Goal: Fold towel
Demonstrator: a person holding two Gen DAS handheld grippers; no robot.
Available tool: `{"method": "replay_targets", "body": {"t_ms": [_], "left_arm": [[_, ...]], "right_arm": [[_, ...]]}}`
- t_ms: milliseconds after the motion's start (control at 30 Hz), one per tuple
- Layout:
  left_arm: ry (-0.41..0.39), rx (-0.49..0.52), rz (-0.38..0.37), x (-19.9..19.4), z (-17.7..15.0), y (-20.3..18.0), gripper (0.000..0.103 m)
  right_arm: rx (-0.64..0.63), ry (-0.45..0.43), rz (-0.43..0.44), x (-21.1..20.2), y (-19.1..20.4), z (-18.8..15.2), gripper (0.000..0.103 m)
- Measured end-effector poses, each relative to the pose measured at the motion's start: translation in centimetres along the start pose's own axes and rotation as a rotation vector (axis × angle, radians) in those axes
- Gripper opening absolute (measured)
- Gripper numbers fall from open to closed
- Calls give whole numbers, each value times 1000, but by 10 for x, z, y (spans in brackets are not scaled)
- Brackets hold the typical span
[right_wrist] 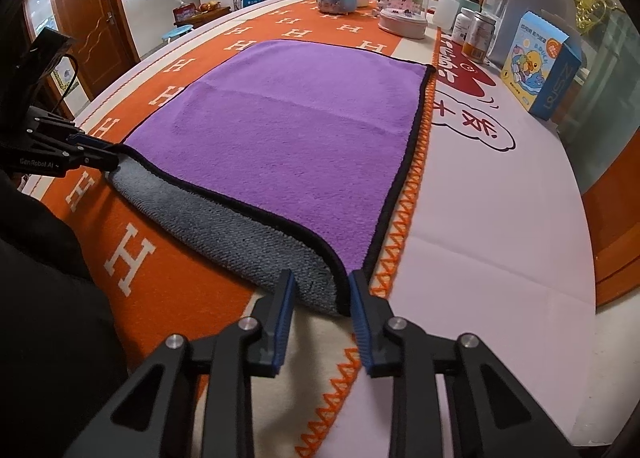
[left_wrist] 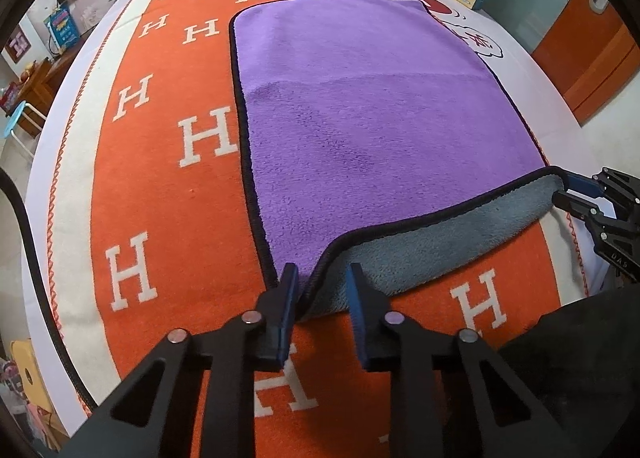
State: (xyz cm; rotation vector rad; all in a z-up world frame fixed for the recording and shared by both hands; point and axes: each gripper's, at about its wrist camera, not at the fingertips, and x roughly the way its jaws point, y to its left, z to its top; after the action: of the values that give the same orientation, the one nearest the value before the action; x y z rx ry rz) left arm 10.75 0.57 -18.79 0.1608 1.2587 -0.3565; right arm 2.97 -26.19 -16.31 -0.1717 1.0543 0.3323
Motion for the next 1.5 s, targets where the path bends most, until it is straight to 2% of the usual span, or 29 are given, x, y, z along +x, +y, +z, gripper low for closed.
{"method": "replay_targets", "body": {"t_ms": [100,300,900,1167,1500], "left_arm": [[-5,-9,17,0,-1,3,13],[-26,-28,25,-4,-2,8,10],[-70,-36,55,-20,8,8,7],[-108,-26,62,-33,29,13,6],[-182,-13,95,-52,75,22,6]], "right_arm": [[2,2,-6,1,-2,1,19],[8,-3,-25,-1,-5,3,6],[-7,-44,-56,-10,-8,18,4],[-16,-81,-81,-15,-15,42,4],[-28,-153,-125,-18,-30,86,4]]}}
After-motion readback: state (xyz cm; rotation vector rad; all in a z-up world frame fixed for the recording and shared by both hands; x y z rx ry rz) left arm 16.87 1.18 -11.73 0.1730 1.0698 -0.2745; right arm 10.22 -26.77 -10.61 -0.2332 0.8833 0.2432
